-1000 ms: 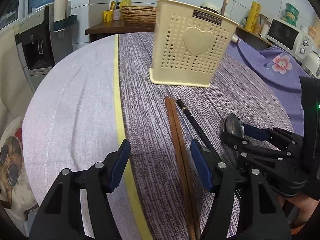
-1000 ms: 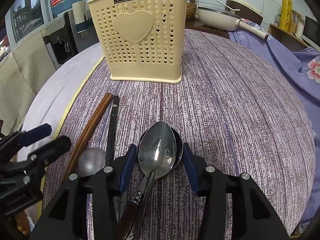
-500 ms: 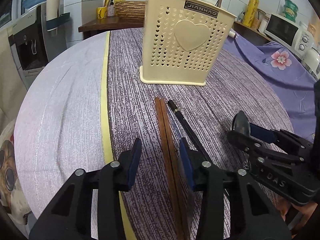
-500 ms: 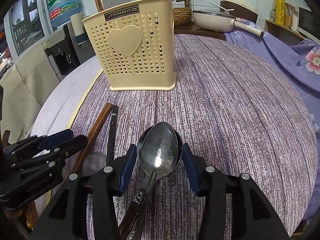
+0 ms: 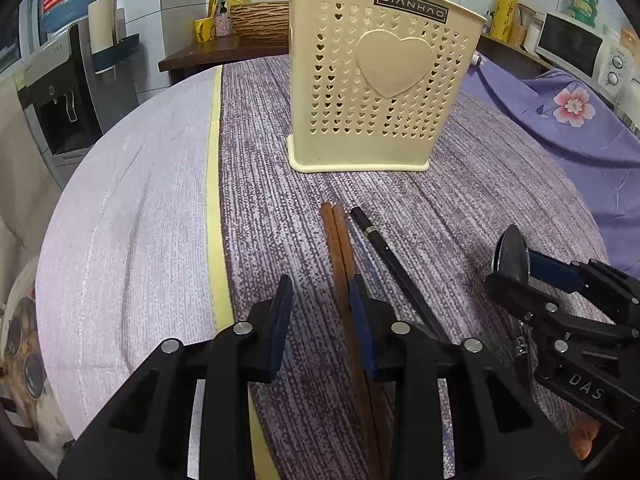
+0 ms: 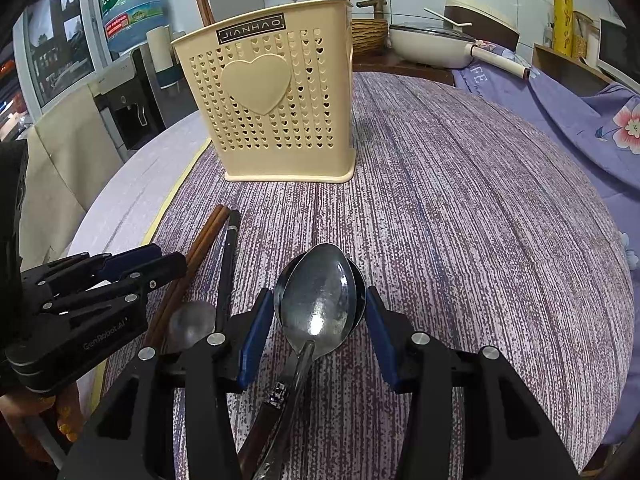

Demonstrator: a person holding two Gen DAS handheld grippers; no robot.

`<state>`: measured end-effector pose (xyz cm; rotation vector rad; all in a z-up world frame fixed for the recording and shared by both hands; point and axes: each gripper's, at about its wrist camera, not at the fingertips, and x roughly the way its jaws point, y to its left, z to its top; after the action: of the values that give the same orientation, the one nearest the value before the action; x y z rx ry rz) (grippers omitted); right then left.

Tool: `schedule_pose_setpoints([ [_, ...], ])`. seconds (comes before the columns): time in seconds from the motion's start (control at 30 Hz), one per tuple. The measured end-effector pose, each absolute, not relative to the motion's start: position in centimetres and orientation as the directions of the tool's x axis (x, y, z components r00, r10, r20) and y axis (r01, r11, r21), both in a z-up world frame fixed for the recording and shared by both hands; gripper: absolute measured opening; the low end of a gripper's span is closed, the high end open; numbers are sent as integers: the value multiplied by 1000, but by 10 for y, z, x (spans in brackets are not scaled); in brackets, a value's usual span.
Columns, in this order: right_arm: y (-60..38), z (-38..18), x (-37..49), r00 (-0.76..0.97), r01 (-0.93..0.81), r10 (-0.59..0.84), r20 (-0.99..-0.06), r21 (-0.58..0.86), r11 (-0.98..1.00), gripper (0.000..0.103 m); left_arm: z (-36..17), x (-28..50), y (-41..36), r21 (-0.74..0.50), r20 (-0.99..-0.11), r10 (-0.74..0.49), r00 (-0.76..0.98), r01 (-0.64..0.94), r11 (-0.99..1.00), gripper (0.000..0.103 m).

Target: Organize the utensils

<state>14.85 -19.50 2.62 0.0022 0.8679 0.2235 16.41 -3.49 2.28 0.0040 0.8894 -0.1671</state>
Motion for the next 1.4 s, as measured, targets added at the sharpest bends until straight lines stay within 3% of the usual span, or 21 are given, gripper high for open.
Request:
schedule_pose_setpoints([
  [0.33, -187, 31, 151, 631, -205, 210, -746, 101, 974, 46, 18, 177, -45, -30, -798, -121, 590, 163, 986, 30],
  [0.57, -185, 43, 148, 666, -224, 237, -707, 114, 968, 46, 19, 192, -52, -4, -803, -104, 587, 168, 986, 9],
  [0.83, -190, 60, 146, 717, -231, 255, -649, 123, 965, 46, 24, 199, -47, -42, -791, -123, 600, 147, 988, 8],
  [1.4, -196, 97, 140, 764, -256, 279, -582, 124, 959, 46, 97, 172, -26, -115, -646, -172, 744, 128, 985, 8],
])
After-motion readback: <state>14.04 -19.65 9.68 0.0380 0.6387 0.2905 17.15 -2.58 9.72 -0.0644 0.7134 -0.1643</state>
